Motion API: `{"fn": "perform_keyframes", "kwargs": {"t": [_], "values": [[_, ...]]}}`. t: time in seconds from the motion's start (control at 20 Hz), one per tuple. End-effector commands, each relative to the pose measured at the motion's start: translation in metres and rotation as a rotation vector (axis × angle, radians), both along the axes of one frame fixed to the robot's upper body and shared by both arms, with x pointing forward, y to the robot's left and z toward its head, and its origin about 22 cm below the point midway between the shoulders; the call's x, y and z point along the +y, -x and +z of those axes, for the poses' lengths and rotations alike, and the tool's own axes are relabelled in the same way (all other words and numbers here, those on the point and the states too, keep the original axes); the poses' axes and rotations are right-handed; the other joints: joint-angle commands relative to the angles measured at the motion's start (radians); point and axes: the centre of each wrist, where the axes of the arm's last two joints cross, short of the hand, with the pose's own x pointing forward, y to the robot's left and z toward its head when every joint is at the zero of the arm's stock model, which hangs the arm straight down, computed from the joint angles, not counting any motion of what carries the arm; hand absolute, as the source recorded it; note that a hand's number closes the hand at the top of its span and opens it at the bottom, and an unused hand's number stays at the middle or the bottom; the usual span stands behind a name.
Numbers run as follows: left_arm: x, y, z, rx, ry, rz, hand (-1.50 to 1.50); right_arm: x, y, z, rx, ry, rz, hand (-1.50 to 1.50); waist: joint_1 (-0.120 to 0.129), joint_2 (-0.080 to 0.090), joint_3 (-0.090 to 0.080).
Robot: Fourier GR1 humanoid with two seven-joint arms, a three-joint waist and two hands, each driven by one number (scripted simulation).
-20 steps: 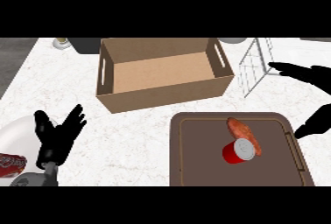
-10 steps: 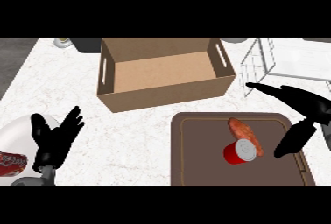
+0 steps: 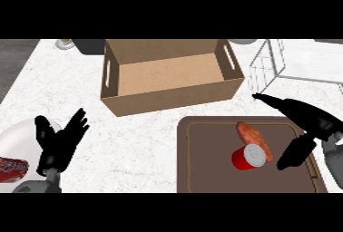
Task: Pick the sweet potato from the tray and place it in the tiered shelf
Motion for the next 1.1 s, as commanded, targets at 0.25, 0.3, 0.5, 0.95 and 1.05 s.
{"fn": "perform_keyframes", "kwargs": {"t": [0.25,0.3,0.5,0.95,1.05], "values": [[0.002,0.007,-0.006,0.002,-0.001,0.011,0.0,0.013,-0.01,-0.029,-0.013,0.029,-0.009,-1.5,0.005,0.002,-0.001],[0.013,0.001,-0.002,-0.001,-0.004,-0.011,0.0,0.017,-0.004,-0.036,0.01,0.031,-0.028,-1.5,0.003,0.002,-0.001],[0.0,0.008,-0.001,0.015,0.0,0.0,0.0,0.022,0.004,-0.034,-0.009,0.102,-0.038,-1.5,0.003,0.001,-0.001],[0.008,-0.003,0.014,-0.01,-0.001,0.008,0.0,0.003,-0.016,-0.058,-0.095,0.107,-0.049,-1.5,0.004,0.002,-0.001],[-0.009,0.006,0.029,0.007,-0.013,-0.005,0.0,0.024,-0.008,-0.068,-0.087,0.069,-0.055,-1.5,0.004,0.001,0.0]]}}
